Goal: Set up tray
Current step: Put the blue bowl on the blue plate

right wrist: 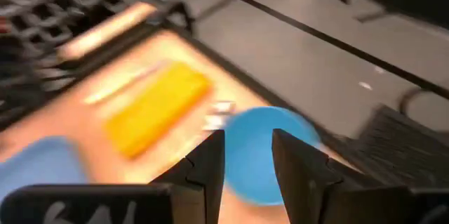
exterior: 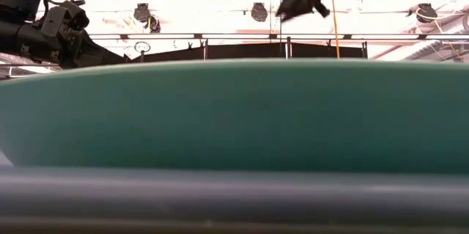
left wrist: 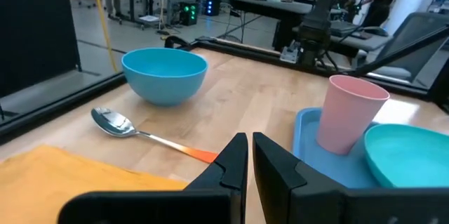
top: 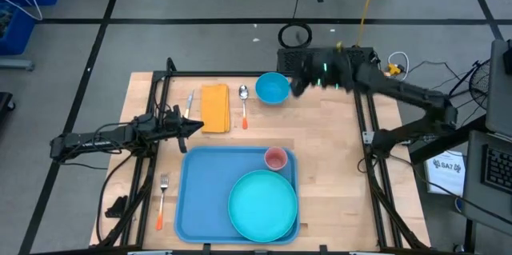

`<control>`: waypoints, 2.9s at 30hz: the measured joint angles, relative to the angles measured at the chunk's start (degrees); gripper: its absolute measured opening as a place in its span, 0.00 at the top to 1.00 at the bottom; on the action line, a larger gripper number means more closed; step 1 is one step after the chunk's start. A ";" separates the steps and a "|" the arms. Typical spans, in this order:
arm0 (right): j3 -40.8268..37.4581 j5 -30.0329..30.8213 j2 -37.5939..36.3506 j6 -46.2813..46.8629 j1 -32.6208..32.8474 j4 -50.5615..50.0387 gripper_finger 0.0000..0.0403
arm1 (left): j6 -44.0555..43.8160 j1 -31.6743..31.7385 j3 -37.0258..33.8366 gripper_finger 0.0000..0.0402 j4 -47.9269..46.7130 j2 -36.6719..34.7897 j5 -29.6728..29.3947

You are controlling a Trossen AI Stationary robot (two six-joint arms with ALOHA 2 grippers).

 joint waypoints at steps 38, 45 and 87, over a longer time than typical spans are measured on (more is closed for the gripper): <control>0.39 -3.89 25.93 -7.90 -12.33 -1.29 0.54 | -4.70 -0.01 0.00 0.94 -1.13 0.00 4.47; 0.39 -3.99 28.30 -7.29 -12.29 -1.00 0.54 | -4.72 0.01 0.00 0.94 -1.11 0.00 4.47; -6.13 -15.91 24.51 -7.25 -10.70 21.08 0.99 | -4.25 -0.01 0.00 0.94 -1.05 0.02 4.39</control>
